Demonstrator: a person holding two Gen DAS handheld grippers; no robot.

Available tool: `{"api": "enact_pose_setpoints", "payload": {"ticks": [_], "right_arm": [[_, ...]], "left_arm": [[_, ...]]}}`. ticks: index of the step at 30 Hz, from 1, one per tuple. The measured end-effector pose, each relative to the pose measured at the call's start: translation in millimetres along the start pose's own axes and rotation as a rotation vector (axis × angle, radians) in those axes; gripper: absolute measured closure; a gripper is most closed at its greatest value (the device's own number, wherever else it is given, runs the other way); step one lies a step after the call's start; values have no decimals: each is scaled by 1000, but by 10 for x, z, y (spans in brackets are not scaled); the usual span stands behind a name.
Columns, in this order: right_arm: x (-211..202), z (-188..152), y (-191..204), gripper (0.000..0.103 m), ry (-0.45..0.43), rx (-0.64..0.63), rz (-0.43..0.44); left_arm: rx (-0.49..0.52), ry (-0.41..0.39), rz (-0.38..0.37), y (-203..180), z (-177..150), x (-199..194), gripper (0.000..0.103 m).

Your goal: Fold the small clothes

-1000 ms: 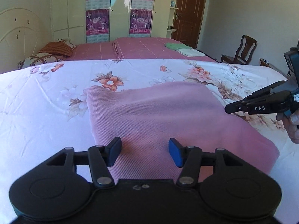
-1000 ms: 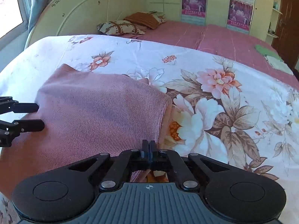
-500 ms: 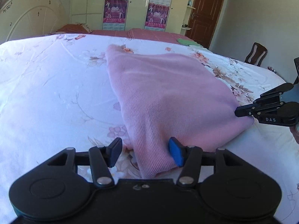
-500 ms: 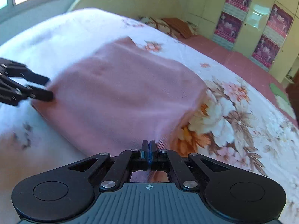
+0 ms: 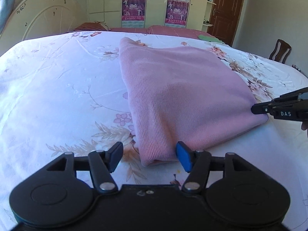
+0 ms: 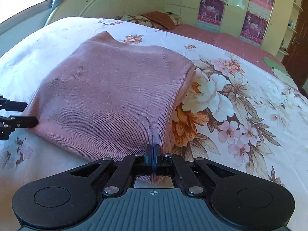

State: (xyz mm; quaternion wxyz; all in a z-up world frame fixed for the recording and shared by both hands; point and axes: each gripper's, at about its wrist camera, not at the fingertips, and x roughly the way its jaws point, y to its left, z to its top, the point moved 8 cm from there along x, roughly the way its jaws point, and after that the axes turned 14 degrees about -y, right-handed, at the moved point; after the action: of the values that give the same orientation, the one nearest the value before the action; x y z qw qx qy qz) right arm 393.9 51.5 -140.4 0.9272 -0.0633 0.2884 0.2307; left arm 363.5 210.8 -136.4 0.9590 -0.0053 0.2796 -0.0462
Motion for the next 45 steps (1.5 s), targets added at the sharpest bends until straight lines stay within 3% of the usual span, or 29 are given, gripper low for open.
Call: {"api": "enact_pose_setpoints", "payload": {"ticks": [6,10,15,17,19,20,21,22,23,24,34,40,45], "right_arm": [[-142,78,97,103,0,20,-52],[-588,-9,122,103,-35,129,-40],[-1227,-364,212,103,-35,166,-46],[-1538,-445,244,103,-56,212,-43],[-1844,-497,291,103,-83,255,-32],[-2001,-519,322,103,-95,276,-34],[-2135,-537,345,92,-109,291,-44],[-2290,-542,357,32,-133,304,-76],[-2448,-535,376,2,-180,306,-108],[-2622,-500,425,0,-245,292,-120],[-3665,-492,798,0,-382,251,-164],[-3932,-437,1044,0,-430,151,-158],[-4012,-372,1087,0,-450,143,-154]], "left_arm": [[4,26,35,-30,-198,-275,43],[-5,15,35,-162,-369,-588,42],[-34,-28,19,-414,-502,-1097,42],[-40,-74,6,-541,-470,-1361,38],[-34,-116,11,-664,-407,-1596,18],[-31,-144,23,-713,-377,-1719,13],[-24,-171,37,-753,-337,-1839,10],[-14,-190,45,-797,-304,-1941,8],[1,-205,47,-860,-270,-2044,7],[11,-214,44,-908,-242,-2137,6],[31,-376,27,-1199,-1,-3109,4],[53,-387,34,-1245,-17,-3267,4],[33,-409,49,-1202,-11,-3365,4]]}}
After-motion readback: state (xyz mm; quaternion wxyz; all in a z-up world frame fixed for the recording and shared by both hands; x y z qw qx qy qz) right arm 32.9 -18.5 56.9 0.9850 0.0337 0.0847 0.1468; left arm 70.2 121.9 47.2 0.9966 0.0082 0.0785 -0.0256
